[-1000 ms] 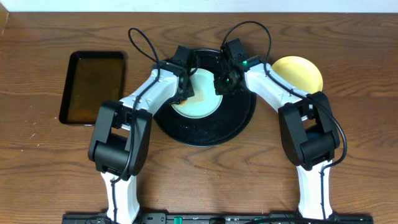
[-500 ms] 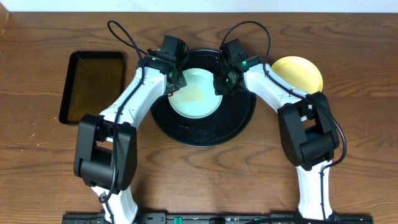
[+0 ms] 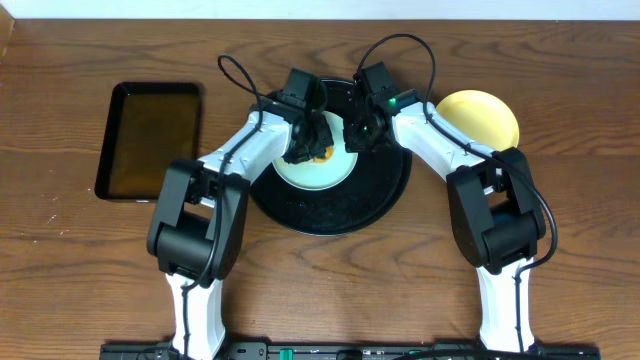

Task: Clean dirty plates on tray and stack at the side
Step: 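Scrub the green plate's sauce with the left gripper sponge while right holds rim, then continue scrubbing the green plate surface with the left gripper sponge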

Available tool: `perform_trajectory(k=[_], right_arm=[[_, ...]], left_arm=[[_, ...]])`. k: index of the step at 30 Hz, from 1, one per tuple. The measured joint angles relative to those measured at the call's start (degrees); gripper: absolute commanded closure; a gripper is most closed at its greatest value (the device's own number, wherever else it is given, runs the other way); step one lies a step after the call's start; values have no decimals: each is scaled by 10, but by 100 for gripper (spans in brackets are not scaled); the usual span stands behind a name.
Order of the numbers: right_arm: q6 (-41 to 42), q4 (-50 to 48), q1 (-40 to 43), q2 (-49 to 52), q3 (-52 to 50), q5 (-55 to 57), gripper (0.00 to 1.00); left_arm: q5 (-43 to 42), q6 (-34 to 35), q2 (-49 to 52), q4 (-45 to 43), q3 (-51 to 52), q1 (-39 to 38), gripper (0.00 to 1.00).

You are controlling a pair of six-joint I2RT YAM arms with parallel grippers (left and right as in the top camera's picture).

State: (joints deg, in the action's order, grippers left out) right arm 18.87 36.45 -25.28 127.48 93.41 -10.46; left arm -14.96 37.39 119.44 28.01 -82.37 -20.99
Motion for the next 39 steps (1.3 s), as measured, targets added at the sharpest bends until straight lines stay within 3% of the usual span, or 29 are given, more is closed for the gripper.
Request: perform_trajectory(k=[9, 19, 26, 32, 39], right_arm=[[0, 6, 0, 0, 2, 0, 99], [0, 8, 0, 0, 2, 0, 99], [2, 9, 0, 0, 2, -1, 99], [2, 9, 0, 0, 2, -1, 99], [2, 9, 0, 0, 2, -1, 99]], left_arm=[[-19, 66, 0, 49, -2, 23, 92], [-95, 177, 1, 122, -5, 134, 93], [-185, 135, 2, 69, -5, 160, 93], [-204, 76, 0, 13, -5, 126, 92], [-63, 58, 0, 10, -5, 58, 91]])
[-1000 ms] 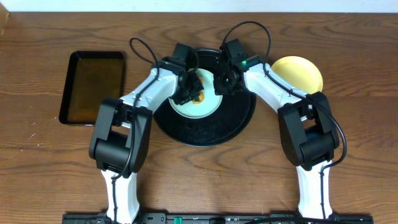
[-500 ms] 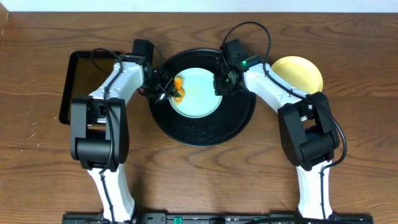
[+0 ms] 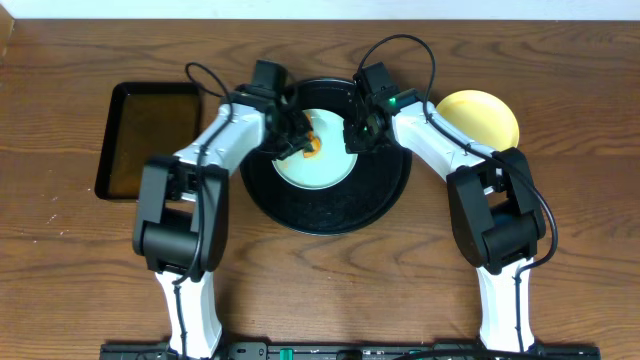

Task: Clean dirty plates on tray and stack at the side
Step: 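Continue scrubbing the green plate surface with the left gripper sponge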

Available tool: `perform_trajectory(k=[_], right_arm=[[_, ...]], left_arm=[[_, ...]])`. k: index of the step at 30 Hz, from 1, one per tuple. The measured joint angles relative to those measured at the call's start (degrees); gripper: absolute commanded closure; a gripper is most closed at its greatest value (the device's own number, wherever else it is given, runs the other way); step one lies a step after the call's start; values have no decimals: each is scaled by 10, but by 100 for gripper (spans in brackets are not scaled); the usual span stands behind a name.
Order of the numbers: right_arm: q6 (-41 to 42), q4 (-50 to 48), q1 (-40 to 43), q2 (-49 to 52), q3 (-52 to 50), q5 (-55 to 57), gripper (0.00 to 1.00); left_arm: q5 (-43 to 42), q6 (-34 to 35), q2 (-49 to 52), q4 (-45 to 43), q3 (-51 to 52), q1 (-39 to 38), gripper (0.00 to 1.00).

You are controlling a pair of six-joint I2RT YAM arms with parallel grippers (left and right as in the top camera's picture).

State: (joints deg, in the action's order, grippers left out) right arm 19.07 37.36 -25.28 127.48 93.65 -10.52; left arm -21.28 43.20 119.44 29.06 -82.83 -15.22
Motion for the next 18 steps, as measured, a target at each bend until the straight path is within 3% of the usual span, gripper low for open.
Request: perform_trajectory(k=[7, 13, 18], right_arm=[[0, 0, 0, 0, 0, 0, 99], [0, 1, 0, 0, 0, 0, 99], [0, 1, -2, 0, 0, -5, 99]], left_arm=[[113, -12, -4, 11, 0, -35, 91], [210, -20, -12, 81, 0, -18, 93], [217, -46, -17, 89, 0, -2, 93]])
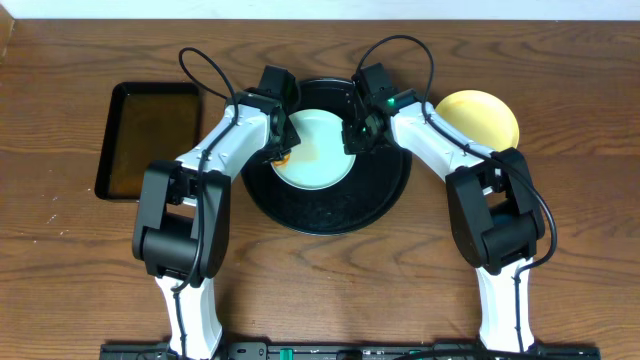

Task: Clean dirty plates on tray and stack at the side
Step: 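Continue scrubbing the green plate surface with the left gripper sponge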

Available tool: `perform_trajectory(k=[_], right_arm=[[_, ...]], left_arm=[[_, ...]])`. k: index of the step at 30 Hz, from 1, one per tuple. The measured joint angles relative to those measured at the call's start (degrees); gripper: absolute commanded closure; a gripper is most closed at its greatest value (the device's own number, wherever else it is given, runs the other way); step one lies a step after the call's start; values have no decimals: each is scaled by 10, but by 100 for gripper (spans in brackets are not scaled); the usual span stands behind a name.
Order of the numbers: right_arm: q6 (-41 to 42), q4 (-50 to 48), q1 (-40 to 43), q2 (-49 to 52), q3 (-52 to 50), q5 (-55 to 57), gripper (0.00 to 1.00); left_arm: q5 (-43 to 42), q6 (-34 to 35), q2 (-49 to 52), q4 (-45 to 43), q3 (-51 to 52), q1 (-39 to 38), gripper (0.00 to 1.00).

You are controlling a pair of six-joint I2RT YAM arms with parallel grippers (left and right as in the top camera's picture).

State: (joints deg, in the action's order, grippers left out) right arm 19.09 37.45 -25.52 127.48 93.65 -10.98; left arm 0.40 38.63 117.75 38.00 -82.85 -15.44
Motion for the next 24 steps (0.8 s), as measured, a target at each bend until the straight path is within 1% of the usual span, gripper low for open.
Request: perform_trajectory(k=[4, 8, 11, 12, 18, 24], right_arm=[[0, 0, -1, 0, 0, 1, 99], [0, 0, -1, 0, 0, 1, 99], [0, 0, -1, 0, 0, 1, 99], [0, 0, -1, 0, 0, 1, 99], [0, 0, -1, 0, 0, 1, 99], [2, 0, -1, 0, 0, 1, 99]], left_arm=[[17, -15, -22, 5, 0, 3, 93], [65, -21, -85, 6, 1, 16, 93], [74, -25, -129, 6, 1, 21, 92], [68, -25, -137, 6, 1, 21, 92], [-63, -25, -109, 1, 2, 7, 92], [-111, -25, -34, -69, 4, -36, 92]])
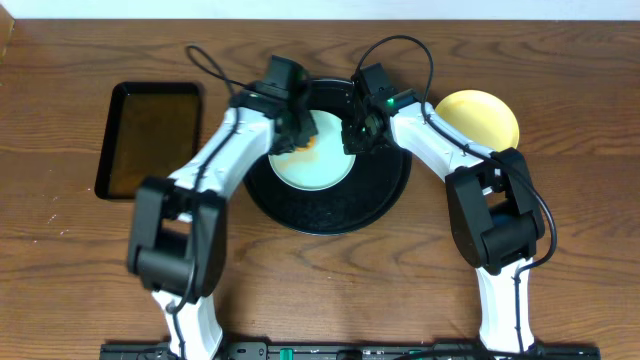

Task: Clean dirty plates on tray and stack at the side
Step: 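Continue scrubbing the green plate surface with the left gripper sponge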

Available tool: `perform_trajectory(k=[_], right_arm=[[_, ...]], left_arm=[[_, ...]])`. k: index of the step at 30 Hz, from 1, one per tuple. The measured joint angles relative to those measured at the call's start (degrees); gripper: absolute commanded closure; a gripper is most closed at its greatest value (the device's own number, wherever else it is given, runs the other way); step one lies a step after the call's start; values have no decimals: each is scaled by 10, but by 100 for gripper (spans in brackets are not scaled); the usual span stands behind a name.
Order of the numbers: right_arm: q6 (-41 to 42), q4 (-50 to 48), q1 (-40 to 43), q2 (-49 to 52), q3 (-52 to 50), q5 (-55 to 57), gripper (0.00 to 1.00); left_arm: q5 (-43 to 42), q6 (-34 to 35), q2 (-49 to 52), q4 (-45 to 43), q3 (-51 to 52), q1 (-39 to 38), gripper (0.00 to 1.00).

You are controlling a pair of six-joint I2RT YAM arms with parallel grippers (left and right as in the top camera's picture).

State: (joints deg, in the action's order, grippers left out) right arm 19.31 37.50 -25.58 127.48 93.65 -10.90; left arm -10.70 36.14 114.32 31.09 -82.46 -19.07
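Note:
A pale green plate [322,165] lies on the round black tray [330,215] at the table's middle. My left gripper [299,137] is over the plate's upper left part, shut on an orange wiping pad [305,148] that presses on the plate. From the other side, my right gripper [353,137] sits at the plate's right rim and looks shut on it. A yellow plate [485,118] lies on the table to the right of the tray. Both grippers' fingertips are mostly hidden under the wrists.
A rectangular black tray [150,140] with a brownish inside lies at the left. Both arms arch inward from the table's front edge, and their cables loop above the round tray's far rim.
My left gripper with the orange pad has moved from the plate's left rim to a spot further right and up on the plate. The right gripper and the plate have stayed put.
The left gripper held the orange pad near the plate's centre, then higher up on its left half, then at its left rim, and now at the upper left again. All the while the right gripper stayed at the right rim and the yellow plate lay aside.

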Motion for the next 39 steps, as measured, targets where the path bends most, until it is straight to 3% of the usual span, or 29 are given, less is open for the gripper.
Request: perform_trajectory(k=[7, 17, 27, 32, 39], right_arm=[[0, 0, 0, 0, 0, 0, 99], [2, 0, 0, 0, 0, 0, 99], [2, 0, 0, 0, 0, 0, 99], [2, 0, 0, 0, 0, 0, 99], [2, 0, 0, 0, 0, 0, 99]], left_arm=[[-6, 12, 37, -16, 3, -2, 92], [114, -16, 40, 1, 3, 14, 93], [161, -21, -9, 45, 5, 21, 93], [123, -20, -67, 46, 5, 14, 92], [61, 15, -26, 34, 5, -37, 92]])
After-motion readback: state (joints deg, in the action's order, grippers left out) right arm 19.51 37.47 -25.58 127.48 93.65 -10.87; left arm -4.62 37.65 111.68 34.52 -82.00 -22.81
